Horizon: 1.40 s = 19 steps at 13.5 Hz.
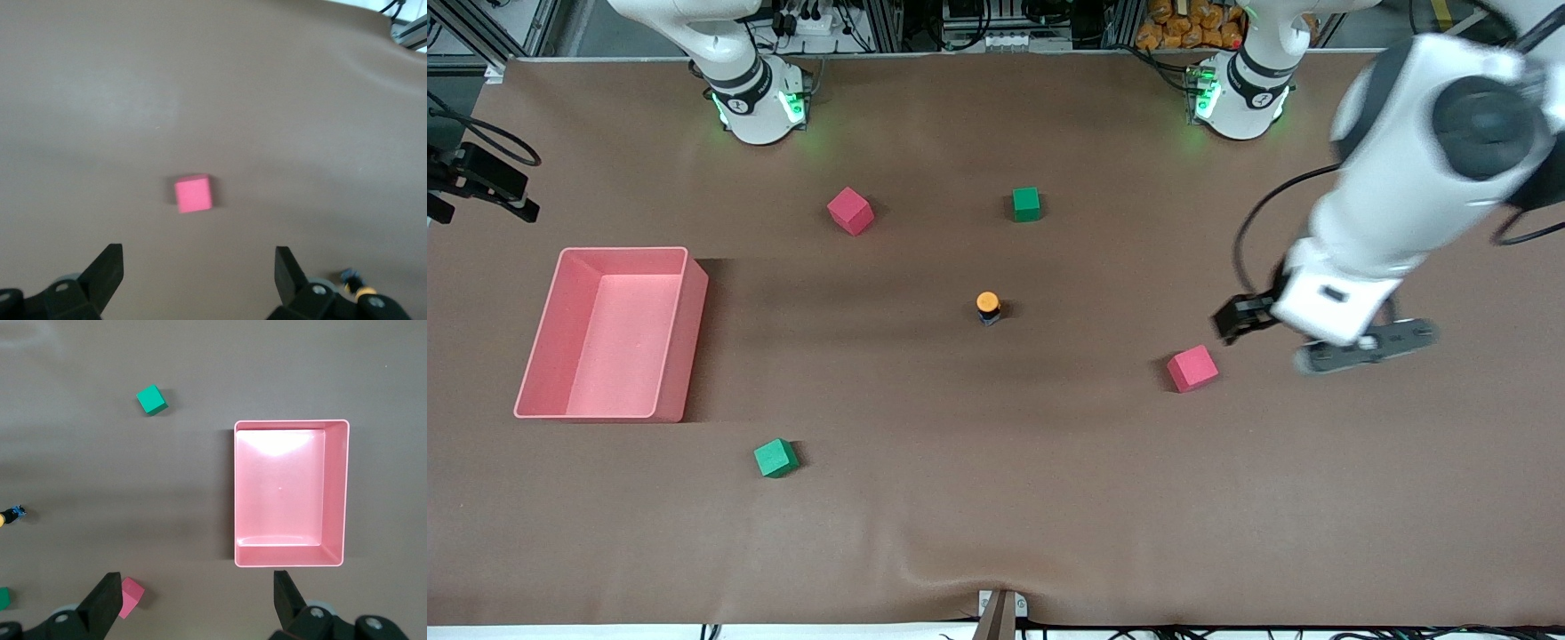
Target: Place and upright button with both arms
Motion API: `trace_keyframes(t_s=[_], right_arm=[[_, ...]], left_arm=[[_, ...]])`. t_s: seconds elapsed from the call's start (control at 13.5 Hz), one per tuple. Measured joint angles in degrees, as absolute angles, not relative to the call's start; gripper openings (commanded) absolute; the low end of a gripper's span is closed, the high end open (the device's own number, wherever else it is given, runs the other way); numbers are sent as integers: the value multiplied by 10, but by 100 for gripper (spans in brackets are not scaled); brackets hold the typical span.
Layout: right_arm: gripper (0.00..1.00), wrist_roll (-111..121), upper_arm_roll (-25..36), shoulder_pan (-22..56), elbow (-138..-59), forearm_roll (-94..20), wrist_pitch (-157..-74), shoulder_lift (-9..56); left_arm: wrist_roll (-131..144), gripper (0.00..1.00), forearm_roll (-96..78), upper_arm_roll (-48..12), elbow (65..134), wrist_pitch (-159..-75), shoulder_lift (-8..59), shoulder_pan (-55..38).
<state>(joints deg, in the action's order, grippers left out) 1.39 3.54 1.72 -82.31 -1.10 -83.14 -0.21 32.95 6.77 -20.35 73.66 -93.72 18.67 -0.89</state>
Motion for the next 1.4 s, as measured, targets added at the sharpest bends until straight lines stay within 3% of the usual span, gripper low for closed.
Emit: trace_keyframes(t_s=[0.81, 1.4], right_arm=[[100, 14, 31, 21, -823, -11, -835, -2], [100, 14, 36, 21, -823, -11, -834, -2]], left_arm=[[89, 100, 0, -2, 746, -800, 66, -13], [33, 100, -1, 31, 836, -791, 9, -13]])
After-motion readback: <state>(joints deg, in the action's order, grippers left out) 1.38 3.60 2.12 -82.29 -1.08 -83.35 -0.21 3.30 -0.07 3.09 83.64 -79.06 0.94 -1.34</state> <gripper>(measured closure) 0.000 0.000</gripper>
